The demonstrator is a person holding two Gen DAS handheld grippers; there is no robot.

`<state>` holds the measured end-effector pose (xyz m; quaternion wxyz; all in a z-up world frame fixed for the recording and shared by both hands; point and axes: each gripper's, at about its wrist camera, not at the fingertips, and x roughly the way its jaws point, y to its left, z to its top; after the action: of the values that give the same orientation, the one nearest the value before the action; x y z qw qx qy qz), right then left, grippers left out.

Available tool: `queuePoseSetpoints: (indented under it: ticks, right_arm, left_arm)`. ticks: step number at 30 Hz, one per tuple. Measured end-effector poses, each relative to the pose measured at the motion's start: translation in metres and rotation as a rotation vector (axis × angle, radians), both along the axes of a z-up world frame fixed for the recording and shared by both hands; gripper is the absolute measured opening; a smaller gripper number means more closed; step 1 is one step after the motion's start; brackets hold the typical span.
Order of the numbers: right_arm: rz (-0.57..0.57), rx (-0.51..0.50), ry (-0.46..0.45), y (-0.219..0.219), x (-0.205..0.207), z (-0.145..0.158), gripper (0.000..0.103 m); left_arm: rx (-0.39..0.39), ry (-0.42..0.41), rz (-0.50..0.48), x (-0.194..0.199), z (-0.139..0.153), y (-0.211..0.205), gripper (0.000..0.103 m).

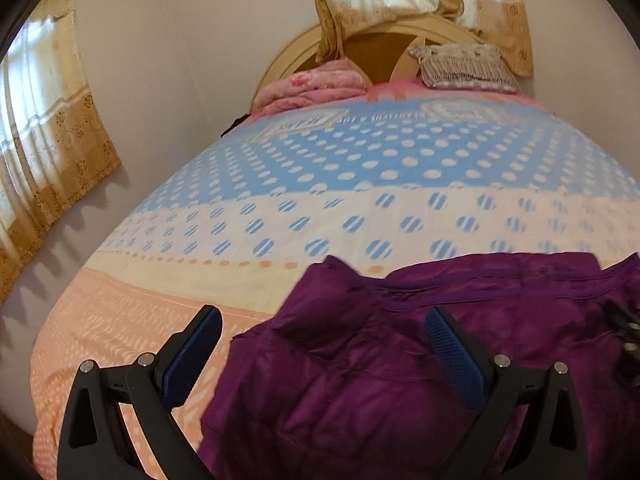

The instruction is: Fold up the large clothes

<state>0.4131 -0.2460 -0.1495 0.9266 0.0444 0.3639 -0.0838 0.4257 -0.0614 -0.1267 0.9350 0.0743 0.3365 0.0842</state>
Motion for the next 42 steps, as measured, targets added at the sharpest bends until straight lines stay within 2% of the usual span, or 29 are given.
queuePoseSetpoints:
  ticks: [2, 5, 8, 14, 27, 31, 33, 34, 36, 39, 41, 42]
  right_arm:
    - [0.036, -0.018, 0.008, 0.019, 0.009, 0.0, 0.083]
    - [0.046, -0.073, 0.061, 0.034, 0.027, -0.021, 0.083]
    - [0.038, -0.057, 0.087, 0.03, 0.035, -0.042, 0.084]
    - [0.038, -0.057, 0.103, 0.028, 0.042, -0.053, 0.089]
    - [0.04, -0.076, 0.122, 0.038, 0.047, -0.056, 0.092]
    - [0.053, -0.062, 0.143, 0.035, 0.048, -0.052, 0.092]
    - [0.034, -0.058, 0.105, 0.029, 0.028, -0.033, 0.083]
    - [0.042, -0.046, 0.079, 0.028, 0.014, -0.024, 0.083]
    - [0.077, -0.048, 0.086, 0.033, -0.01, -0.022, 0.084]
    - [0.079, -0.132, 0.084, 0.049, -0.035, -0.039, 0.088]
    - [0.067, -0.145, 0.079, 0.051, -0.037, -0.049, 0.089]
    - [0.054, -0.138, 0.086, 0.05, -0.036, -0.053, 0.091]
  left_arm:
    - [0.036, -0.007, 0.02, 0.003, -0.009, -0.007, 0.102]
    - [0.076, 0.064, 0.043, 0.019, -0.034, -0.011, 0.102]
    - [0.029, 0.113, 0.05, 0.029, -0.054, -0.002, 0.102]
    - [0.041, 0.134, 0.055, 0.036, -0.061, -0.008, 0.102]
    - [0.071, 0.137, 0.061, 0.039, -0.066, -0.017, 0.102]
    - [0.086, 0.169, 0.03, 0.034, -0.055, -0.014, 0.102]
    - [0.078, 0.105, 0.01, 0.014, -0.037, -0.009, 0.102]
    - [0.079, 0.056, -0.01, -0.003, -0.026, -0.005, 0.102]
    - [0.063, 0.035, -0.03, -0.027, -0.019, 0.0, 0.102]
    - [0.04, 0.065, -0.013, -0.038, -0.033, 0.002, 0.102]
    - [0.089, 0.094, 0.002, -0.037, -0.054, -0.004, 0.102]
    - [0.089, 0.082, 0.009, -0.038, -0.06, -0.004, 0.102]
